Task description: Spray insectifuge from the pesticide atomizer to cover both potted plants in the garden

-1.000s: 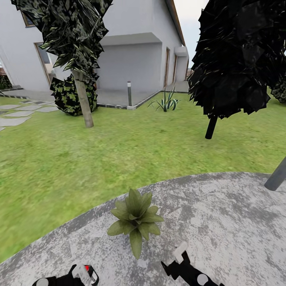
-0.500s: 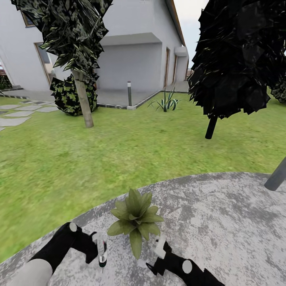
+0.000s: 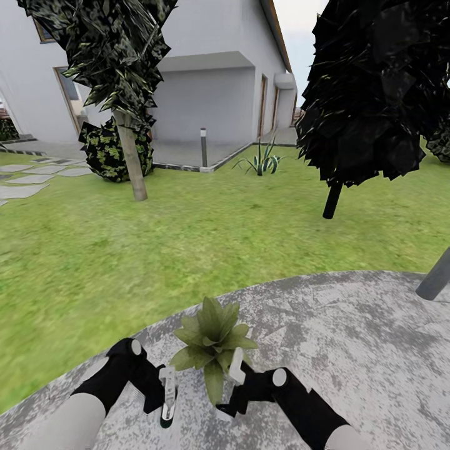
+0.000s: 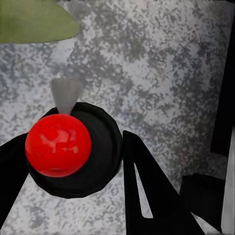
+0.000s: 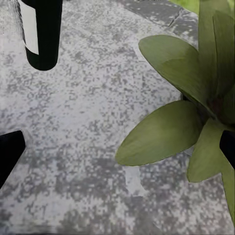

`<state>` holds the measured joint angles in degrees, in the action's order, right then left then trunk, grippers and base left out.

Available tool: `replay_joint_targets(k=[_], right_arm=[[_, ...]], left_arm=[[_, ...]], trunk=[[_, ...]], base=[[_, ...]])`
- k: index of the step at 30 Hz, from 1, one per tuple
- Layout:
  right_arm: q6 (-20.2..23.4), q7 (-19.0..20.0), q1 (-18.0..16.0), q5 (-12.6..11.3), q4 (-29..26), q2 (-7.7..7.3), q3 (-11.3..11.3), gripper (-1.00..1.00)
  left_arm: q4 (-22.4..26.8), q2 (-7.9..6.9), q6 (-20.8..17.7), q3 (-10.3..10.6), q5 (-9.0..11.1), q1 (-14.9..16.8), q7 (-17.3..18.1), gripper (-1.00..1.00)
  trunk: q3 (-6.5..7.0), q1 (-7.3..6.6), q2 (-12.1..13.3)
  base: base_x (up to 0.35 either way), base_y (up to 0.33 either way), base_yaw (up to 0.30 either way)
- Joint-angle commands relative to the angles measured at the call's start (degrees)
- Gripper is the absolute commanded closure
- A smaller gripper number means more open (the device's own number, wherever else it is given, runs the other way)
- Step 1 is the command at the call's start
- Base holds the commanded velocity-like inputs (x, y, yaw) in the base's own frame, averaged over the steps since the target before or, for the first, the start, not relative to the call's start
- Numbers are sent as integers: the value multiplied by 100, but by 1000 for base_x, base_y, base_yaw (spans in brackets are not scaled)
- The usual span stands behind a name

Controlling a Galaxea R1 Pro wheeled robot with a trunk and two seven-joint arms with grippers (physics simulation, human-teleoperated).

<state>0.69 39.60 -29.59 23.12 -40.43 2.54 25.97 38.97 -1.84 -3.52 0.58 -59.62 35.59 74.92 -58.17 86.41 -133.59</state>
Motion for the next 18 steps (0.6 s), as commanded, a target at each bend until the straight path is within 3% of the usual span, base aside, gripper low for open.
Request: replay_joint_targets(k=[1,2,5,9,13,15,18], right_arm=[[26,145,-10,46,-38,1,-4,-100],[35,228,-14,49,-66,1,-4,100],[99,427,-19,47,-267,1,-1,100],[567,528,-21,31,-589,4,11,100],[1061,1064,-21,40,-947,25,13,100],[1292,1147,-22,42,-1058,35,13,100],[1683,1198,-27,48,-1143,144,14,100]], left_arm=[[8,8,-45,5,-25,47,89,100],[7,18,-47,4,-31,68,116,100],[8,97,-58,4,-52,102,153,100],[14,174,-140,3,-57,112,157,100],[14,191,-187,3,-55,112,155,100],[19,214,-196,3,-59,112,149,100],[23,307,-237,8,-66,114,146,100]], trunk=[[-5,-1,-2],[-5,-1,-2],[-5,-1,-2],[-5,-1,-2],[-5,-1,-2],[-5,-1,-2],[-5,-1,-2]], base=[[0,0,0],[0,0,0],[0,0,0],[0,0,0],[0,0,0],[0,0,0],[0,0,0]])
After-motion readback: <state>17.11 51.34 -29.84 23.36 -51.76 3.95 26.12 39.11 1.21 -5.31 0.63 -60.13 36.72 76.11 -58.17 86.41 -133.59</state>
